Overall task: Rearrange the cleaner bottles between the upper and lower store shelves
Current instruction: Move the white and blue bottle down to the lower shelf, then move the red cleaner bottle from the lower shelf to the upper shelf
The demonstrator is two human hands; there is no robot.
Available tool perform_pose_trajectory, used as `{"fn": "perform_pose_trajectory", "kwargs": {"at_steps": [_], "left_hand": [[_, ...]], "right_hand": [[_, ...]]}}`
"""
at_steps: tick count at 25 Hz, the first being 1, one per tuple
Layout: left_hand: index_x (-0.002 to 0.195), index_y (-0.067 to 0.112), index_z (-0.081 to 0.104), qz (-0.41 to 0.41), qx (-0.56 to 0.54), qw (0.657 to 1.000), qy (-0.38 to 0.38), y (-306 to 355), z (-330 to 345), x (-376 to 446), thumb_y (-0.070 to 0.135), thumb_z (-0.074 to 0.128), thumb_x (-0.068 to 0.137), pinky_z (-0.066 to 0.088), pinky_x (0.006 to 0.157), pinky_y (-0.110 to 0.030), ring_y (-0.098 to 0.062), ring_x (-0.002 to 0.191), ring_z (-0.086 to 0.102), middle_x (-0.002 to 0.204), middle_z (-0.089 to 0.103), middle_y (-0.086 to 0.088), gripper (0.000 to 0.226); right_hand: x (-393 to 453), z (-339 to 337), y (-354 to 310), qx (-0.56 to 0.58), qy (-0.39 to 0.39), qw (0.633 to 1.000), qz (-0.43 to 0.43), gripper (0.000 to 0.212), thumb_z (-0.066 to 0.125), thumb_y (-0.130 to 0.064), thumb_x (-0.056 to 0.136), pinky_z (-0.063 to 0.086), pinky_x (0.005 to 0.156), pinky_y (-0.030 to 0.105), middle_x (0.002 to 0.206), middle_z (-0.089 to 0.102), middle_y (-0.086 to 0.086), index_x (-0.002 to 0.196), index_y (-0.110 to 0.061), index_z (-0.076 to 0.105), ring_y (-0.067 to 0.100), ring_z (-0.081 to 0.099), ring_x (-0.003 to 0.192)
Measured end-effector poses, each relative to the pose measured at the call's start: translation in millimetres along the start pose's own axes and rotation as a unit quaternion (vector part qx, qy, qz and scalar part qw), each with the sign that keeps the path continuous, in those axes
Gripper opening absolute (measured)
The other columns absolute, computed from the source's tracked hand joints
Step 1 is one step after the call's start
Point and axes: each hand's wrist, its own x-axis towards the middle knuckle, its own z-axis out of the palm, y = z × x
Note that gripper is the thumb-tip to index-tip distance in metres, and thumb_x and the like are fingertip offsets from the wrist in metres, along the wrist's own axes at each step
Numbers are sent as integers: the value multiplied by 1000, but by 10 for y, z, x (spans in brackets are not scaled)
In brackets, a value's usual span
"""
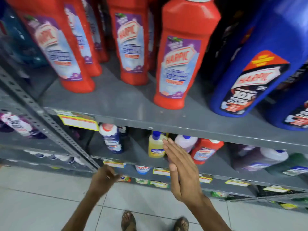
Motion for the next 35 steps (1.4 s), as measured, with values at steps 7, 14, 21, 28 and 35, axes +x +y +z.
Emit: {"fn": "perform_pose_trajectory", "kwargs": {"at_steps": [7, 14, 21, 28, 35], "left_hand": [[120, 3, 73, 209, -127, 965, -95, 1486, 1801, -835, 9, 90, 85, 60, 99, -26, -9, 105, 74, 116, 77, -5, 40], [150, -16, 44, 221, -80, 971, 40, 2331, 2540, -867, 3, 92, 80, 34, 116, -27, -25, 138, 52, 151, 56, -27, 87], [155, -1, 42, 140, -52, 989, 20, 2418, 2667, -701, 26, 80, 95, 48, 118, -47, -37, 141, 54, 154, 54, -22, 77], [143, -8, 52, 139, -174, 971, -83, 2249, 2629, -460, 0, 78, 94, 60, 85, -8, -36, 127, 69, 137, 69, -23, 55], [127, 22, 65, 159, -209, 952, -156, 2069, 2397, -570, -5, 81, 90, 65, 96, -29, -12, 116, 76, 119, 79, 15, 49]], "right_hand": [[-1288, -795, 1385, -38, -8, 965, 259, 50, 42, -30, 110, 37, 127, 38, 169, 41, -20, 160, -24, 44, 9, 40, 157], [-1626, -906, 2181, -79, -181, 900, 389, 65, 41, -38, 113, 14, 132, 30, 179, 16, 5, 169, -16, 17, 24, 20, 166], [-1567, -746, 2545, -125, -253, 894, 348, 63, 25, -38, 116, -4, 134, 31, 180, -4, 3, 170, -14, 3, 20, -3, 168], [-1629, -718, 2577, -198, -283, 885, 311, 65, 19, -41, 115, -4, 135, 35, 178, -10, 4, 169, -10, -3, 21, -9, 167], [-1449, -789, 2406, -134, -273, 895, 328, 61, 17, -37, 114, 4, 138, 37, 180, 8, 4, 169, -11, 14, 19, 5, 169]]}}
